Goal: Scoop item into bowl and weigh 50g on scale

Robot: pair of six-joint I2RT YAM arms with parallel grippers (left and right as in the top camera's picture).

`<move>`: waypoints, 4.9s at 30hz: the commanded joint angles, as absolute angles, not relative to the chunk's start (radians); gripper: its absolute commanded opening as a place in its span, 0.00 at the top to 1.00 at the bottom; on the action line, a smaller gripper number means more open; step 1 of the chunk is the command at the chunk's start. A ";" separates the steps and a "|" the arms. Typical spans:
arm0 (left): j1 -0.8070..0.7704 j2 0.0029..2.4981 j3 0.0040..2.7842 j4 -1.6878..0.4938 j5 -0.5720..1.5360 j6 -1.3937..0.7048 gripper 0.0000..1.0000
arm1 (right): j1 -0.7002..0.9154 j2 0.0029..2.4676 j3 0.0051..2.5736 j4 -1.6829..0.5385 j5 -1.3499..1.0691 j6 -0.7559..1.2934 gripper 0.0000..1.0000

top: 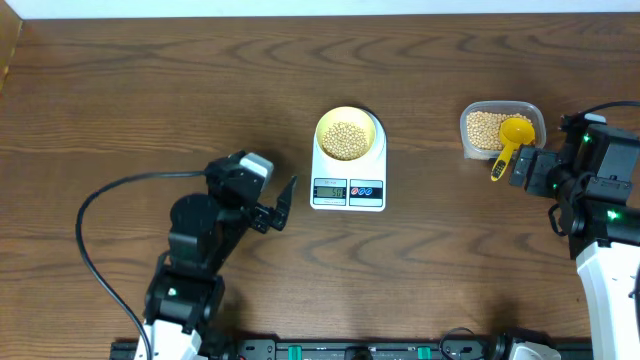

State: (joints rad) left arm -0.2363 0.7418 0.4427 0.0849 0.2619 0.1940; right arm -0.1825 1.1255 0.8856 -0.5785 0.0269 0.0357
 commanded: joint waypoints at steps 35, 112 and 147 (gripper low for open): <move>-0.212 0.188 0.004 0.276 0.118 -0.006 0.04 | -0.176 1.128 0.883 -0.580 0.039 0.021 0.01; -0.151 0.002 0.004 -0.064 0.111 -0.084 0.04 | -0.176 1.131 0.883 -0.580 0.039 0.021 0.01; -0.151 0.004 0.004 -0.063 0.111 -0.084 0.04 | -0.176 1.131 0.883 -0.580 0.039 0.021 0.01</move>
State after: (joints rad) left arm -0.1570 0.0109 0.0147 -0.0193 0.0982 -0.0998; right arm -0.1825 1.1255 0.8856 -0.5797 0.0273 0.0357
